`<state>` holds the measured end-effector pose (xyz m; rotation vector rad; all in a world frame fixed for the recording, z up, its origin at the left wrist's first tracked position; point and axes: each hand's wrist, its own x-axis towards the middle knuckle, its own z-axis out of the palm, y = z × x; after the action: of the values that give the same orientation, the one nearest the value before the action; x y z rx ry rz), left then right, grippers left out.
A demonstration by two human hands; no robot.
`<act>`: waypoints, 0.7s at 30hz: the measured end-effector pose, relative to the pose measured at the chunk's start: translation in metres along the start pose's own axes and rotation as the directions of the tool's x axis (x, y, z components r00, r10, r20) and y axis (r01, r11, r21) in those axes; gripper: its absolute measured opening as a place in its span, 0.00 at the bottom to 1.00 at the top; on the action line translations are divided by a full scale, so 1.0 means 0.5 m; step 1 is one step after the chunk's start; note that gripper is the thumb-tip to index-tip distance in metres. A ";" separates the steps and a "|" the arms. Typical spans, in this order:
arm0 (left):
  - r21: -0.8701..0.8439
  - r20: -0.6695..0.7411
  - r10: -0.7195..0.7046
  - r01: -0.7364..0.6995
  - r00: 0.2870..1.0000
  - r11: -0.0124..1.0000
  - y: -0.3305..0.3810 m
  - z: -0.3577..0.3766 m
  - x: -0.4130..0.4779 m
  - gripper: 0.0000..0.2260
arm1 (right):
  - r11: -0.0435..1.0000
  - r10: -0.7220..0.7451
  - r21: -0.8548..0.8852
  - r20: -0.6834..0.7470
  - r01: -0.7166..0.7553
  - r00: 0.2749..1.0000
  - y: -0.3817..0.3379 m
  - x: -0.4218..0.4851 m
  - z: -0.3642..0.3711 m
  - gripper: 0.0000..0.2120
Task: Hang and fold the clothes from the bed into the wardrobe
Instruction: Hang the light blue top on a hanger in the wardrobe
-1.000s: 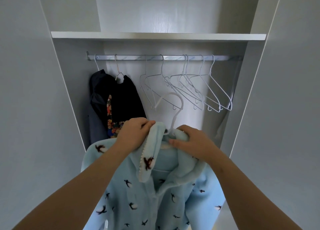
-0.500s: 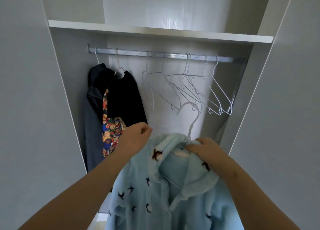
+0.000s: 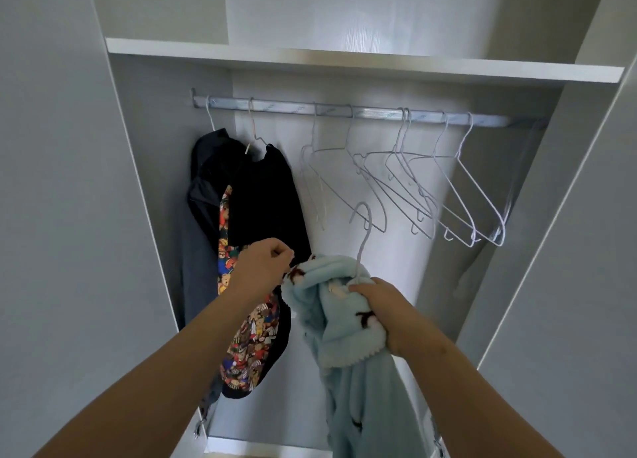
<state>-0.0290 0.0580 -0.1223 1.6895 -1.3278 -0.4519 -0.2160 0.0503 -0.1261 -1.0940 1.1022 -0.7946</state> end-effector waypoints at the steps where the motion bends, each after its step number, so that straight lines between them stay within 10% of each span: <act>1: -0.017 -0.022 -0.004 0.004 1.000 1.000 -0.006 -0.008 0.017 0.06 | 1.000 0.004 0.017 0.020 -0.004 1.000 -0.010 0.014 0.017 0.07; 21: 0.266 -0.083 0.208 -0.180 0.975 0.947 -0.117 -0.119 0.573 0.06 | 0.967 -0.045 0.249 -0.076 0.062 0.996 -0.257 0.491 0.278 0.11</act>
<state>0.1496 -0.1756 -0.0710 1.7411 -1.5035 -0.0716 -0.0098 -0.1729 -0.0639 -0.8909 1.0020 -0.9931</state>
